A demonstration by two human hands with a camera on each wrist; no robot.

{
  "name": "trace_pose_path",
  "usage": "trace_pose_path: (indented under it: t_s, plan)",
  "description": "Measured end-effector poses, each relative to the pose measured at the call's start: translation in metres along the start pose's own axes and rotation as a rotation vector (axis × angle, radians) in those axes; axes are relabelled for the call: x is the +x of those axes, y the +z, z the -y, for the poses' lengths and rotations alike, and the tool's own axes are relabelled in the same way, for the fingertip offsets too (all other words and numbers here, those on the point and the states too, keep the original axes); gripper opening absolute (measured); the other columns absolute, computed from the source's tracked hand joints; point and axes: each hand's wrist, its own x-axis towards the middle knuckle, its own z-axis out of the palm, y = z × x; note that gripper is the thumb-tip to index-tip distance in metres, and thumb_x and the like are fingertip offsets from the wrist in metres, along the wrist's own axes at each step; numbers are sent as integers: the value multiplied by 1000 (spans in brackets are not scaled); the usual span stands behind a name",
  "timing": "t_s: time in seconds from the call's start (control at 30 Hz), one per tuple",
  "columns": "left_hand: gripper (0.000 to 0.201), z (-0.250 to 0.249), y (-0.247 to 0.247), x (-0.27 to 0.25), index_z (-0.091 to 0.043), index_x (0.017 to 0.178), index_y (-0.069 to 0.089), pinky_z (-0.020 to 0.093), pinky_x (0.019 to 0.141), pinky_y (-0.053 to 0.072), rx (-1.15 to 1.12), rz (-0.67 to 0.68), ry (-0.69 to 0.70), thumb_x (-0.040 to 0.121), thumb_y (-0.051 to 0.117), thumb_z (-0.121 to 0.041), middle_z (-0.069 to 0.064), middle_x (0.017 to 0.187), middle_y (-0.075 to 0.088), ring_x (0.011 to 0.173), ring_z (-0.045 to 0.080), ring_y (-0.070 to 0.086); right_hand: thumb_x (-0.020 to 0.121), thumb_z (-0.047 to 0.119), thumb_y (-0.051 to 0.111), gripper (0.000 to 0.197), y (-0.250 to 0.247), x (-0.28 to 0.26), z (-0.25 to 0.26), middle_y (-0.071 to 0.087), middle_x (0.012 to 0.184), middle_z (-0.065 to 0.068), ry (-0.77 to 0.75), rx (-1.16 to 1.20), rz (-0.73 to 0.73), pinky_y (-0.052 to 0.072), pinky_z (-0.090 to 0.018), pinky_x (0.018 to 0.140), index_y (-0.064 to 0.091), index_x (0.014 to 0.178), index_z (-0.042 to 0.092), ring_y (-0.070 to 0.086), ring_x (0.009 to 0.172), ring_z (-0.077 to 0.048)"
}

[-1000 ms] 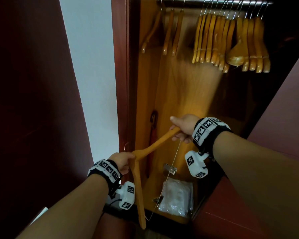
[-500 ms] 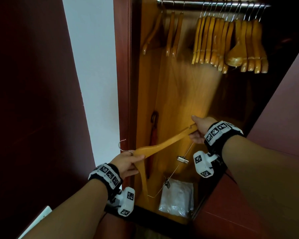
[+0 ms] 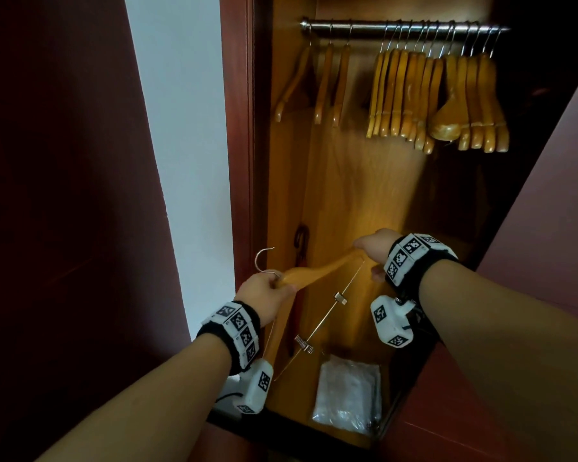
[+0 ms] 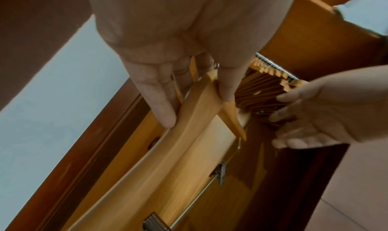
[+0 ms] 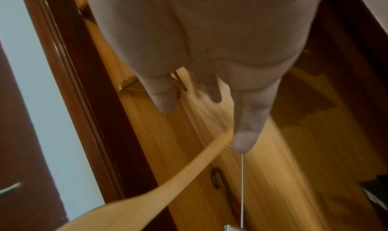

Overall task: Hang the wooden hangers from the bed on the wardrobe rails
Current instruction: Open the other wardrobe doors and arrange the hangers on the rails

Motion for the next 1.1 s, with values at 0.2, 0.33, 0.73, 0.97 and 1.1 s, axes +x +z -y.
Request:
trace_pose_path:
  t_s: [0.2,0.33,0.73,0.97,1.1]
  plan:
    - [27,-45,5,4,-32,106,59,37,67,63,278,-47,146,90,61,-54,-6,83,70,70,14,71,91,40,65,51,-13,-12,26,64,112,-7,-137,11,144,62,-35,67,52,131,11,72,87,-23]
    - [48,-86,6,8,-26,132,47,29,71,52,428,-108,211,92,63,-48,-5,98,65,83,16,65,94,37,62,40,-27,-27,52,70,102,-5,-330,-40,203,62,-38,71,57,125,12,70,78,-19]
    - [46,-205,12,56,-17,127,47,40,54,63,663,-105,201,87,70,-21,6,99,68,65,25,73,83,48,70,39,-87,-18,108,74,85,-3,-572,-265,-53,62,-41,74,69,92,10,73,77,-21]
    - [61,-263,12,84,-14,137,47,40,62,64,750,-124,188,83,77,-15,8,110,66,75,27,72,80,41,75,30,-126,12,126,74,79,-3,-665,-231,-112,62,-41,72,69,90,14,72,74,-21]
    - [51,-293,12,88,-15,131,48,40,57,63,659,-147,150,90,71,-35,9,106,67,64,25,73,84,33,72,21,-148,28,136,74,75,-6,-704,-169,-70,63,-41,68,69,87,12,74,69,-21]
